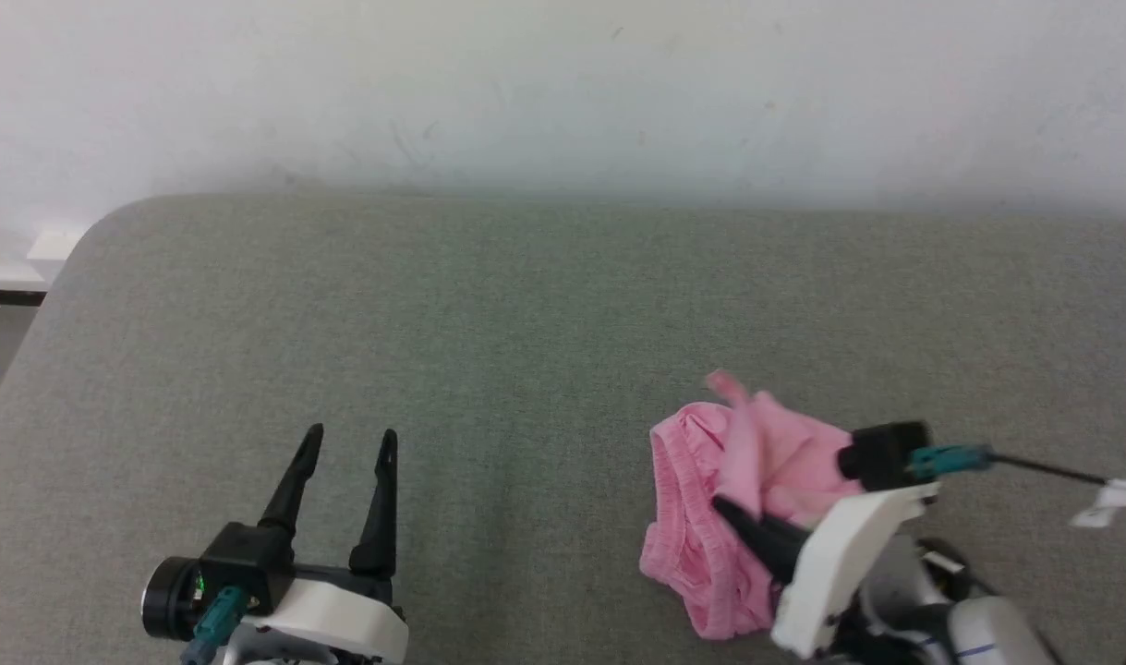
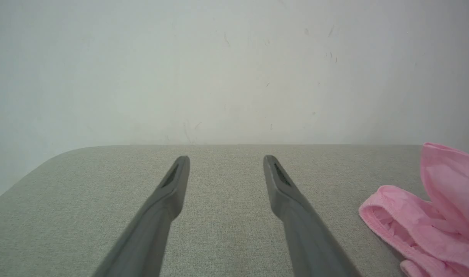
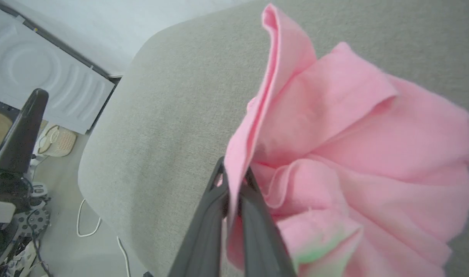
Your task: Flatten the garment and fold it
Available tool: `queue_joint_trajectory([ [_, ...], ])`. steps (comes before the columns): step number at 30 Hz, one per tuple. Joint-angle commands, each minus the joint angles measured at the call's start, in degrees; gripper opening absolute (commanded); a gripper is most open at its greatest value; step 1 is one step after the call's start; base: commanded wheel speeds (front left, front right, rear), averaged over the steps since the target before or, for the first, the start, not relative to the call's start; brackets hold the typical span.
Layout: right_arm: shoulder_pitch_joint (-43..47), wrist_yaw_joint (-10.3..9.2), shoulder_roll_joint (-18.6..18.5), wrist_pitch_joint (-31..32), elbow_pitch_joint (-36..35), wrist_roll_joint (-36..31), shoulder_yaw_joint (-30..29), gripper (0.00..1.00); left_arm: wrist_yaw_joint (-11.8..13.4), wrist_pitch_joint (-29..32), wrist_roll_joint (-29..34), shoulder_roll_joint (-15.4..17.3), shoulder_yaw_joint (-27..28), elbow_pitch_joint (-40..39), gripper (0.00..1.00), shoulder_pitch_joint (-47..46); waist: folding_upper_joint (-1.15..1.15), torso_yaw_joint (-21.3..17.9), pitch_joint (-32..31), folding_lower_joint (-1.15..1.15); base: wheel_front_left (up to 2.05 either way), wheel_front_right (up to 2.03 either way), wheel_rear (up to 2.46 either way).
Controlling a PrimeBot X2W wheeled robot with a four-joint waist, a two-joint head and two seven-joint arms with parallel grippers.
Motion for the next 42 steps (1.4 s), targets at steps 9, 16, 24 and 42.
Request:
queue_joint_trajectory([
  [9, -4.7, -0.04, -0.7, -10.5, 7.1, -0.1, 12.9, 1.0, -0.6, -0.3, 0.5, -1.1, -0.1, 0.7, 1.0, -1.3, 0.0, 1.4, 1.2, 0.0, 0.0, 0.0, 0.0],
  [16, -4.1, -0.04, -7.3, -22.5, -3.1, -3.9, 14.4, 1.0, 0.1, -0.3, 0.8, -1.6, 1.1, 0.6, 1.0, -0.9, 0.0, 0.1, 1.1, 0.0, 0.0, 0.0, 0.0],
  [24, 1.9, -0.04, -5.9, -31.2, -11.2, -13.3, -3.6, 1.0, 0.9, -0.3, 0.6, -2.1, 2.5, 0.2, 1.0, -0.4, 0.0, -2.0, 0.4, 0.0, 0.0, 0.0, 0.0],
  [42, 7.4, -0.04, -8.9, -7.0, -2.8, -7.0, -22.1, 1.0, 1.5, -0.3, 0.5, -2.7, 4.9, -0.1, 1.0, 0.0, 0.0, -1.9, -0.5, 0.0, 0.0, 0.0, 0.0],
])
